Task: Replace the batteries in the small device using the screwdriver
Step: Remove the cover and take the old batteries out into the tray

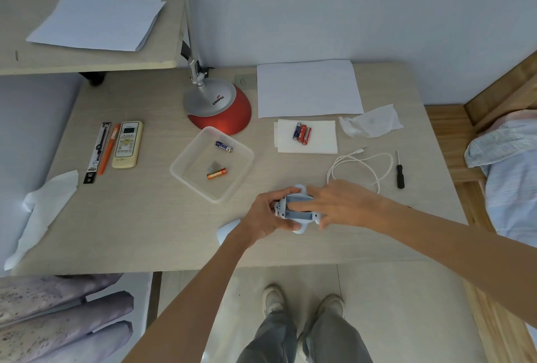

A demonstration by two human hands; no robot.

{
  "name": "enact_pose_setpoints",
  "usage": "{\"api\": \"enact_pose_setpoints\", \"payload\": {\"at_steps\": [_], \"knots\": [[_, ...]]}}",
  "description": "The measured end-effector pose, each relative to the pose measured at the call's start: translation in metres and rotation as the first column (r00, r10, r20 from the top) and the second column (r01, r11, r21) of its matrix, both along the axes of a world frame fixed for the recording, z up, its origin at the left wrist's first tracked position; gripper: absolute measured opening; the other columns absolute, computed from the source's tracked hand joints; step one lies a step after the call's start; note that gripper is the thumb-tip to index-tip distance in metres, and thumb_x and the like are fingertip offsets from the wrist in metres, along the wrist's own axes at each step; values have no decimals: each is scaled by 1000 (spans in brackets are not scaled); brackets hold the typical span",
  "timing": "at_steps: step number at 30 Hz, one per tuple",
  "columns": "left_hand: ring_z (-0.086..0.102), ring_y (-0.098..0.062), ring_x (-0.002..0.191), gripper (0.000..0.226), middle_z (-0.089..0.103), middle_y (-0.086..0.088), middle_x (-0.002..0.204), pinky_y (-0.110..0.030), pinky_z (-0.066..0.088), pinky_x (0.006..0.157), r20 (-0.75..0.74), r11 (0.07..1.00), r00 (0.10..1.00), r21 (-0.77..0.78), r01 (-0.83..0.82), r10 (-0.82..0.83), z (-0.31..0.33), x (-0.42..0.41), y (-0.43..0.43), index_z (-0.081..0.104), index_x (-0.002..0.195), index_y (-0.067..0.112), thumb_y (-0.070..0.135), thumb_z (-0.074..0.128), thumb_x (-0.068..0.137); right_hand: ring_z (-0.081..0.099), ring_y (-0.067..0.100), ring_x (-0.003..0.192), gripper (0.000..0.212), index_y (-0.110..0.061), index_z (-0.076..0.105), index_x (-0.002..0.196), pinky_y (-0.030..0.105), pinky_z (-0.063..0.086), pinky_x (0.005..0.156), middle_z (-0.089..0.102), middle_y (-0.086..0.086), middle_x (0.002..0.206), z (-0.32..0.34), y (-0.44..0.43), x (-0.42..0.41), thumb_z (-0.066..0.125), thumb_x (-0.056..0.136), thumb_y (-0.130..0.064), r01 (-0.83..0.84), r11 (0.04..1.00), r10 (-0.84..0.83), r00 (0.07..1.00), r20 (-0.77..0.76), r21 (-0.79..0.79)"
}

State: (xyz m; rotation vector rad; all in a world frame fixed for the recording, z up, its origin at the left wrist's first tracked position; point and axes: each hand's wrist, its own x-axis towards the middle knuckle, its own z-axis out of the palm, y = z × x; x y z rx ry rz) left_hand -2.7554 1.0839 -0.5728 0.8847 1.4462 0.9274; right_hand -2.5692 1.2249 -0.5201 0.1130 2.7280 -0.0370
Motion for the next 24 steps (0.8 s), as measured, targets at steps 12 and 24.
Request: {"api": "enact_pose_setpoints", "payload": {"at_steps": [12,24], "knots": [[73,-18,120,86,74,-9,132,-28,59,101,23,999,999,-14,-34,35,-2,1,-2,69,144,18,-8,98,68,54,6,97,32,-33,79,115,39,58,73,55,-13,126,-28,-37,25,79,89,-51,552,672,-735,581,-350,-494],[74,-5,107,84,78,1,121,-23,60,91,17,998,998,-19,-57,58,2,3,-4,70,143,12,-12,96,68,50,14,104,12,-25,83,99,39,54,76,55,-6,110,-39,-56,7,85,88,-25,543,566,-822,424,-380,-620]]}}
